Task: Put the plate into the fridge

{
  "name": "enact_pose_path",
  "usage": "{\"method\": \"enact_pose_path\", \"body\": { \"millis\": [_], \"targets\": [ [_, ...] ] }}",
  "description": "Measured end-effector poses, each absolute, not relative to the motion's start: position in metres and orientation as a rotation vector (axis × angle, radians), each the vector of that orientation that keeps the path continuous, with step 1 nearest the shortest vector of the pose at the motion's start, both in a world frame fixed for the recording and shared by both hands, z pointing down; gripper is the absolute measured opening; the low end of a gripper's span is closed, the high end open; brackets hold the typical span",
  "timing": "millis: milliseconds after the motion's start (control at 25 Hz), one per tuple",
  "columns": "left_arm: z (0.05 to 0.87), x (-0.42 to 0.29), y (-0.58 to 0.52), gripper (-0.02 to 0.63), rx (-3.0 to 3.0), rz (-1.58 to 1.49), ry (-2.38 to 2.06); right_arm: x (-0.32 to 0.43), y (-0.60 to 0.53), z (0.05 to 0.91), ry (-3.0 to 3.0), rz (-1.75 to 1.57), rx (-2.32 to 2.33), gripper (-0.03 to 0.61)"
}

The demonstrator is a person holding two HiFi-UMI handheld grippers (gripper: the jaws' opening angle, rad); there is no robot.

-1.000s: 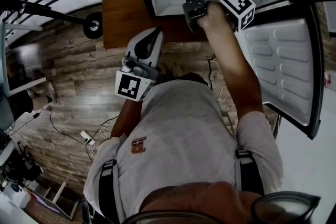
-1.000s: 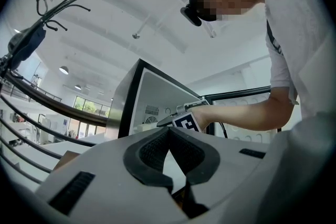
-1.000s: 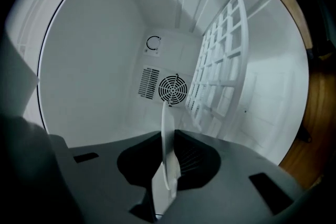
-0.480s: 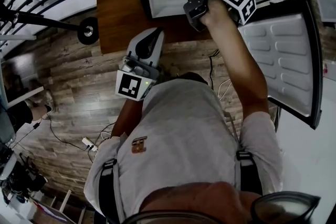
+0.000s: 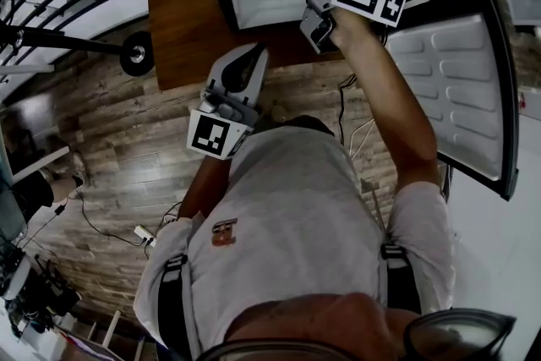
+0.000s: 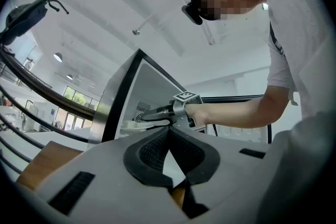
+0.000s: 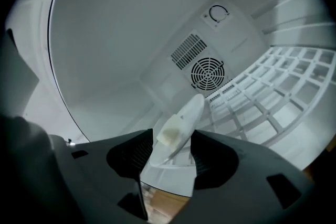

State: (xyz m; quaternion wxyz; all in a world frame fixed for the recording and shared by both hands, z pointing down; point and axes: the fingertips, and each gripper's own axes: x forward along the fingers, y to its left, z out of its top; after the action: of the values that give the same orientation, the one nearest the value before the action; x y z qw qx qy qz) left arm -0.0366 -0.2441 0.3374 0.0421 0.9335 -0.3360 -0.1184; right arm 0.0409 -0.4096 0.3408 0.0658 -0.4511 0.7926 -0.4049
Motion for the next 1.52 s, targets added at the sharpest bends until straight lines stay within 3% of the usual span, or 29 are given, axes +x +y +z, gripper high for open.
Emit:
{"method": "enact_pose_path", "body": {
  "millis": [520, 1120, 1520],
  "targets": [
    [0.344, -0.029, -0.239, 0.018, 2.848, -0.316, -1.021, 0.032, -0.395, 0.351, 3.002, -0.816, -1.351, 0.226],
    [0.353, -0.017, -0.235, 0.018, 2.836, -0.279, -0.991, 0.034, -0.389, 0.353, 3.087, -0.903, -1.175, 0.249],
    [0.358, -0.011, -0.232, 0.018, 2.822, -0.267, -0.987, 0.036, -0.376, 0.365, 3.351, -0.713, -1.199, 0.256]
  ]
}}
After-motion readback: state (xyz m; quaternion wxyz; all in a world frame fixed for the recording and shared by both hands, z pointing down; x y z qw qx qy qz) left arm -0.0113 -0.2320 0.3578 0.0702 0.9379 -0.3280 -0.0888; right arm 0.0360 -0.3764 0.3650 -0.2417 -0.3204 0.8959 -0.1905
